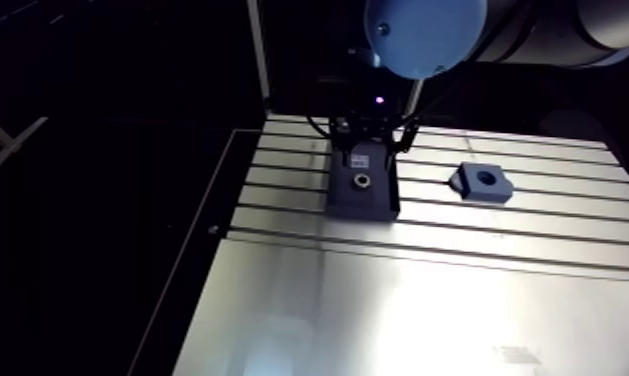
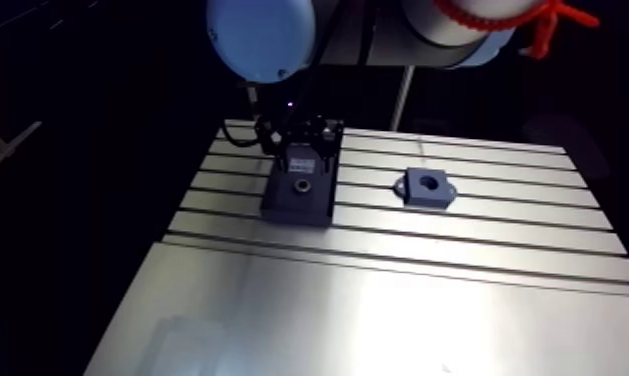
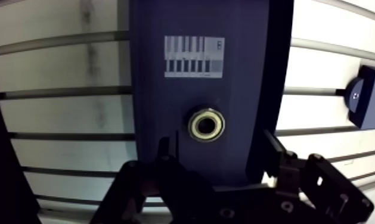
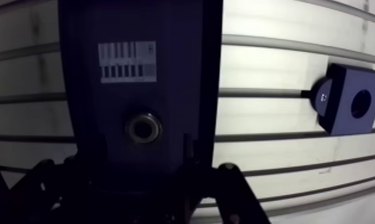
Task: Pick up the bearing and press it into the housing until flush.
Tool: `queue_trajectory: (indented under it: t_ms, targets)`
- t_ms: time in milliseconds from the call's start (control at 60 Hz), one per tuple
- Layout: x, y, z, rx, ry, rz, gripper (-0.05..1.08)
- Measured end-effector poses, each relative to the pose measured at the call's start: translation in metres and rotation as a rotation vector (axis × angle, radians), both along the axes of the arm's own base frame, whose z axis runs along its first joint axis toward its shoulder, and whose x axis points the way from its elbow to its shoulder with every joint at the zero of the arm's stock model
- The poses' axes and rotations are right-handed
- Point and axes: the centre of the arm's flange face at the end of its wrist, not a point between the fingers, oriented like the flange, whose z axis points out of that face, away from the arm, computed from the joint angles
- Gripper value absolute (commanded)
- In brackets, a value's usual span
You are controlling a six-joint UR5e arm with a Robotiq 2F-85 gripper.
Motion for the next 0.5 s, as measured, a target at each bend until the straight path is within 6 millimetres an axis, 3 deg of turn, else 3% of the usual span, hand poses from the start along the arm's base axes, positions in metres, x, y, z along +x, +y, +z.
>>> queue_trajectory:
  t_ms: [500]
  targets:
    - [0.000,0.002,-0.011,-0.003,-0.018,0.002,0.28]
